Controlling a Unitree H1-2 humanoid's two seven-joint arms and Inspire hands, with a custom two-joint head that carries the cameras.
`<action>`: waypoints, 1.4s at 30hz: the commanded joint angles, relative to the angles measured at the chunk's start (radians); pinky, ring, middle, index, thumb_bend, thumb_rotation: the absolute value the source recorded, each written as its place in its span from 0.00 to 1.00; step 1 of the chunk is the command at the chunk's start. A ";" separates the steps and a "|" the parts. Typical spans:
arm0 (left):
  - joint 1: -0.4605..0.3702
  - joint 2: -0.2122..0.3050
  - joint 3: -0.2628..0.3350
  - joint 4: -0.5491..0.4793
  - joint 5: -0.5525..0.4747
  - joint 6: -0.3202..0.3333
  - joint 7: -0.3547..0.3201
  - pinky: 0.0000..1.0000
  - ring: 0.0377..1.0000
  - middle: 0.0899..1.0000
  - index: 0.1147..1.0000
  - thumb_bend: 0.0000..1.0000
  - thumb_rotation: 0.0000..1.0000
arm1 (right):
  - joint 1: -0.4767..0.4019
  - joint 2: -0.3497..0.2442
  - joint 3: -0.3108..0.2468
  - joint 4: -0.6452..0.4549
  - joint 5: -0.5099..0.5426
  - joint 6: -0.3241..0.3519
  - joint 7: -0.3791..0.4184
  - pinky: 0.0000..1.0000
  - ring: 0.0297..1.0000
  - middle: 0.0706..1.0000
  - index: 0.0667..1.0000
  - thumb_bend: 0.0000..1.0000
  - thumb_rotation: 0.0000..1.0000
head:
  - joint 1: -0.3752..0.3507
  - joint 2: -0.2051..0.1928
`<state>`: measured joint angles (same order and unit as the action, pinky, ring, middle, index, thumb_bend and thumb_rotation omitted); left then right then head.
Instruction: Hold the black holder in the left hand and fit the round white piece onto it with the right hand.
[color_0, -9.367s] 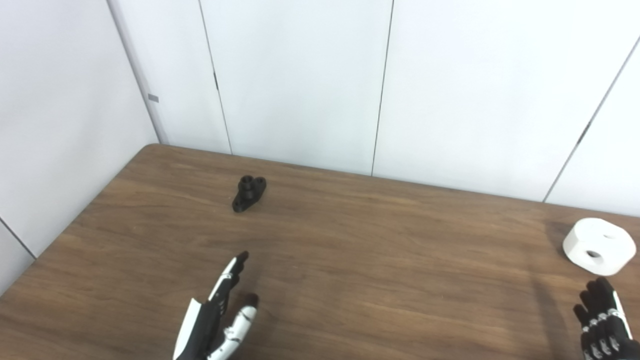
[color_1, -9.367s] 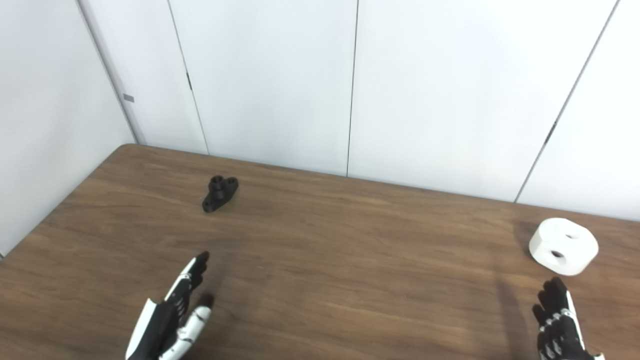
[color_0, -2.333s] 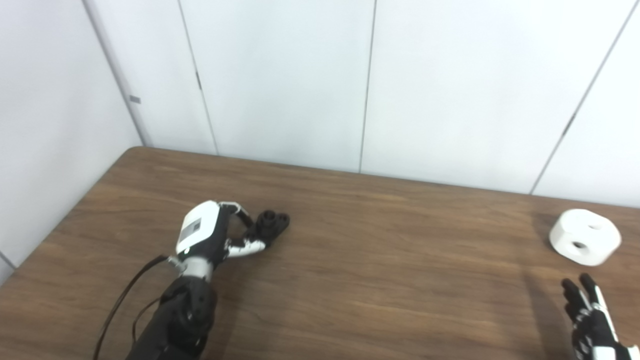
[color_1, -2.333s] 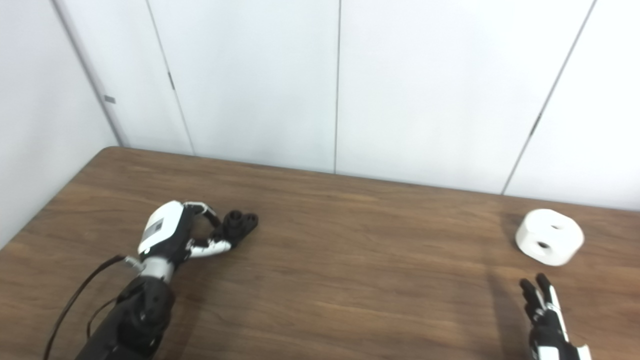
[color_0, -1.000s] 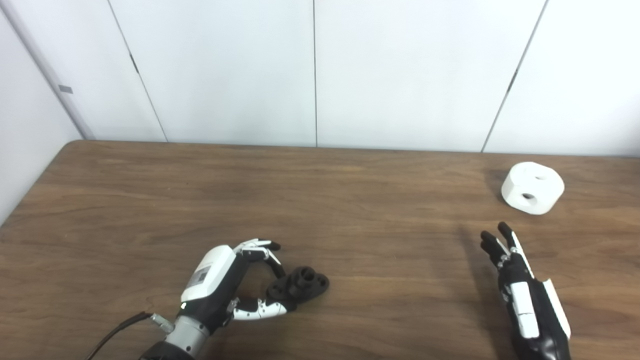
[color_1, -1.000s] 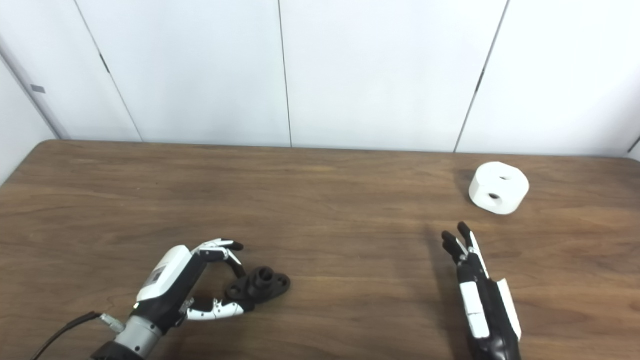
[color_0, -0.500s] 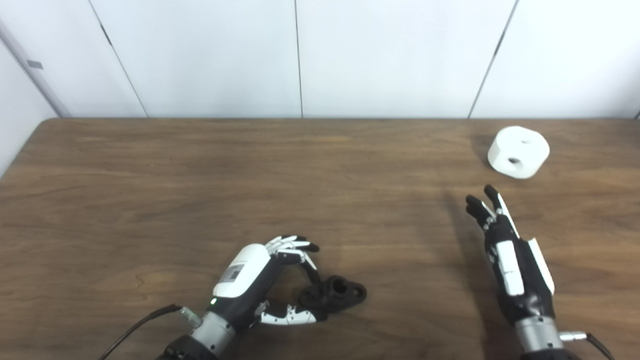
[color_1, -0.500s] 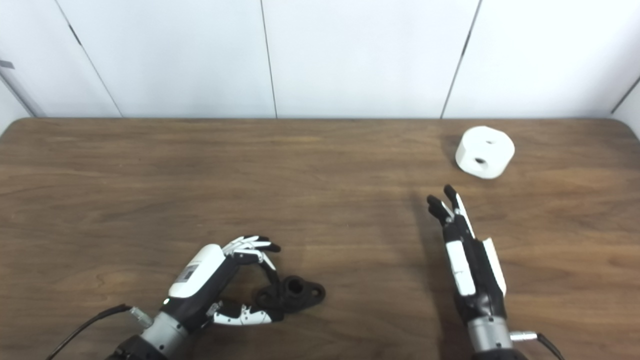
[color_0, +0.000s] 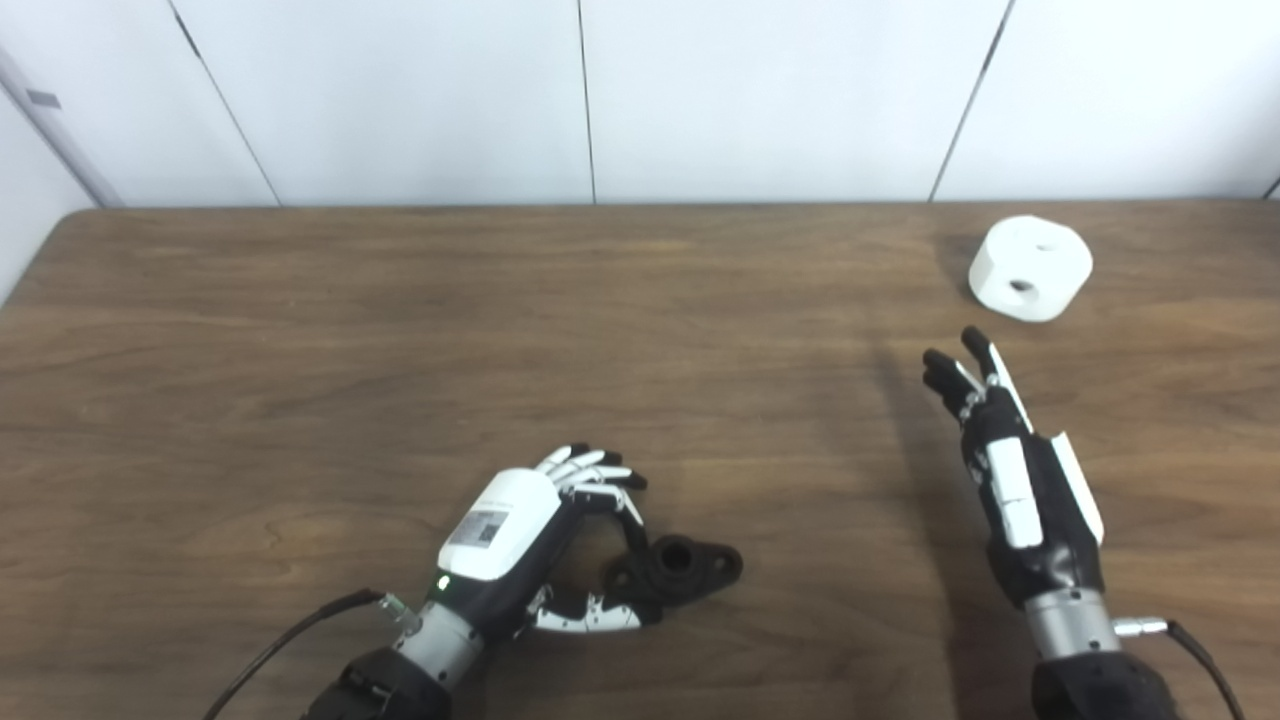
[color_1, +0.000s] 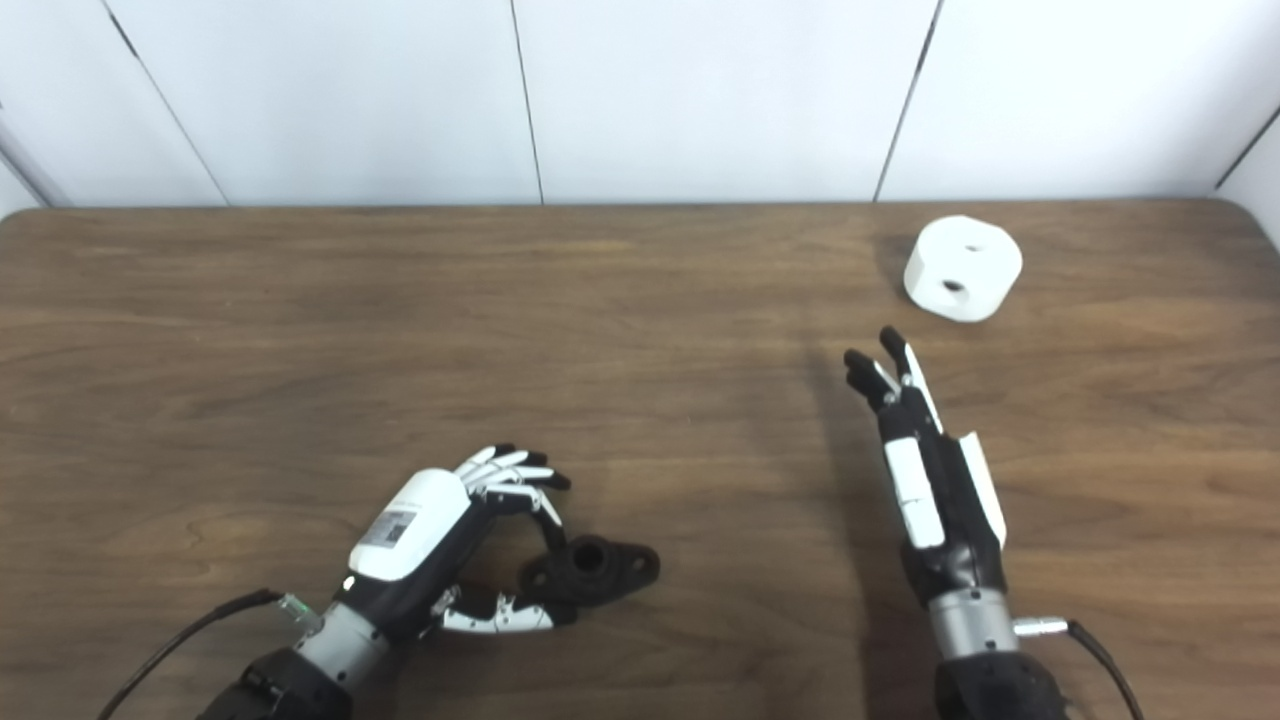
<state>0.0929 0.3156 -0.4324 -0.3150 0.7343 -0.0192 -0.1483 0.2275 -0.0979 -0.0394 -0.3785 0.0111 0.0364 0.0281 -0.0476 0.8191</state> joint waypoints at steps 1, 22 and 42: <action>0.042 0.008 -0.027 0.025 0.052 0.022 -0.049 0.94 0.88 0.78 0.42 0.52 0.05 | 0.151 0.033 0.012 -0.050 -0.008 -0.011 -0.011 0.98 0.92 0.89 0.98 0.61 0.98 | 0.001 0.004; 0.023 0.000 0.000 0.051 0.082 0.003 -0.035 0.90 0.87 0.78 0.42 0.52 0.05 | 0.090 -0.007 -0.076 -0.118 -0.016 0.057 -0.016 1.00 0.93 0.92 0.96 0.63 0.97 | -0.109 -0.003; 0.015 0.025 0.047 0.084 0.043 -0.068 -0.024 0.87 0.84 0.75 0.42 0.52 0.05 | -0.149 -0.143 -0.141 -0.226 -0.476 0.293 -0.013 0.90 0.93 0.94 0.98 0.66 0.64 | -0.281 -0.043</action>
<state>0.0865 0.3185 -0.3772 -0.2730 0.7710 -0.0975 -0.1407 0.1275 -0.2223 -0.1745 -0.5779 -0.4319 0.3271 0.0148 -0.3283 0.7762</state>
